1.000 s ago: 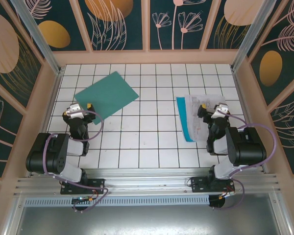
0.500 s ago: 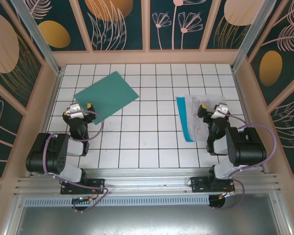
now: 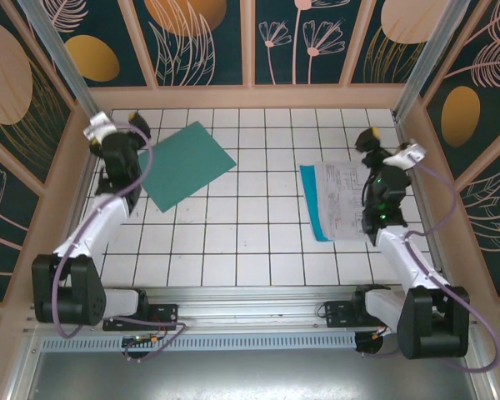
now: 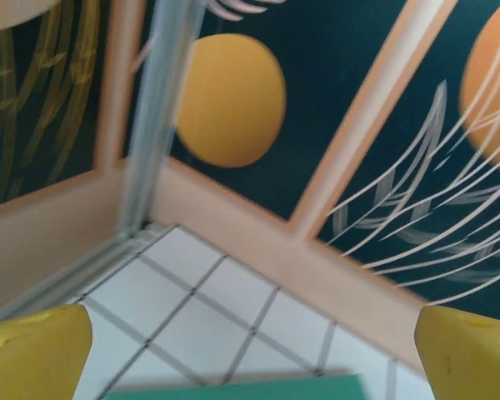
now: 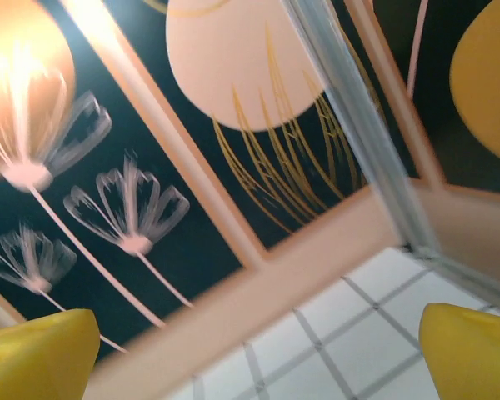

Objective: Put the files into the folder

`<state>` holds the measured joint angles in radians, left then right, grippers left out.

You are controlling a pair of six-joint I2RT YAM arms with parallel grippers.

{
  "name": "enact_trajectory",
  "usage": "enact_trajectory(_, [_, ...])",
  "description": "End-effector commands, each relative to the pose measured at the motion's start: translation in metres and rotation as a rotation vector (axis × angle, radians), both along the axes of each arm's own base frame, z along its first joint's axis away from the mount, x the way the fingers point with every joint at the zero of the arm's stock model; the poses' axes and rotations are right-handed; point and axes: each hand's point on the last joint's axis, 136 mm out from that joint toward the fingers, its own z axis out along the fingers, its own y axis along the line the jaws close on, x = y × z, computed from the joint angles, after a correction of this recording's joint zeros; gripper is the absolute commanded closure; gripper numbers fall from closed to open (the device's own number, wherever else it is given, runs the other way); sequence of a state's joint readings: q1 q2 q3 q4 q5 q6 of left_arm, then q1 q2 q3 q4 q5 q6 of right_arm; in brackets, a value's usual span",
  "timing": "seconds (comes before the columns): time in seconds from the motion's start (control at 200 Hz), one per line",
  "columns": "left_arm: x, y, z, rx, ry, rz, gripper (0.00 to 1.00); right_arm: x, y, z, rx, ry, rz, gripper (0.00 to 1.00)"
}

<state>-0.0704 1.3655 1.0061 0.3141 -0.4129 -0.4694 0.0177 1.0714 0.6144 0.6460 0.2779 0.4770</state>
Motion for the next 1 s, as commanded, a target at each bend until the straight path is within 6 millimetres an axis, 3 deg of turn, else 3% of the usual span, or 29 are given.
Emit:
enact_trajectory(0.0, [0.013,-0.024,-0.11,-0.188,0.449,-0.098,0.03,0.014,0.019,-0.092,0.283,0.359,0.134,0.01])
enact_trajectory(0.09, [0.035,-0.044,-0.146,-0.228,0.606,-0.188,0.16,0.026,0.049,-0.097,0.25,0.502,0.157,0.01])
enact_trajectory(0.155, [0.045,-0.054,-0.171,-0.245,0.683,-0.231,0.2,0.031,0.075,-0.1,0.186,0.564,0.194,0.01])
enact_trajectory(0.21, [0.052,-0.06,-0.188,-0.245,0.734,-0.27,0.25,0.034,0.097,-0.104,0.155,0.603,0.254,0.06])
enact_trajectory(0.325, [0.052,-0.068,-0.238,-0.258,0.887,-0.302,0.42,0.036,0.139,-0.124,0.179,0.697,0.415,0.15])
enact_trajectory(0.415, [0.044,-0.073,-0.264,-0.296,0.941,-0.313,0.44,0.035,0.169,-0.134,0.183,0.732,0.533,0.2])
enact_trajectory(0.59, [0.024,-0.082,-0.296,-0.317,0.987,-0.316,0.45,0.032,0.205,-0.148,0.175,0.781,0.66,0.24])
enact_trajectory(0.696, [0.01,-0.088,-0.312,-0.343,1.023,-0.321,0.46,0.031,0.215,-0.154,0.181,0.794,0.694,0.26])
enact_trajectory(0.996, [-0.014,-0.11,-0.318,-0.401,1.041,-0.31,0.46,0.033,0.23,-0.164,0.21,0.82,0.758,0.26])
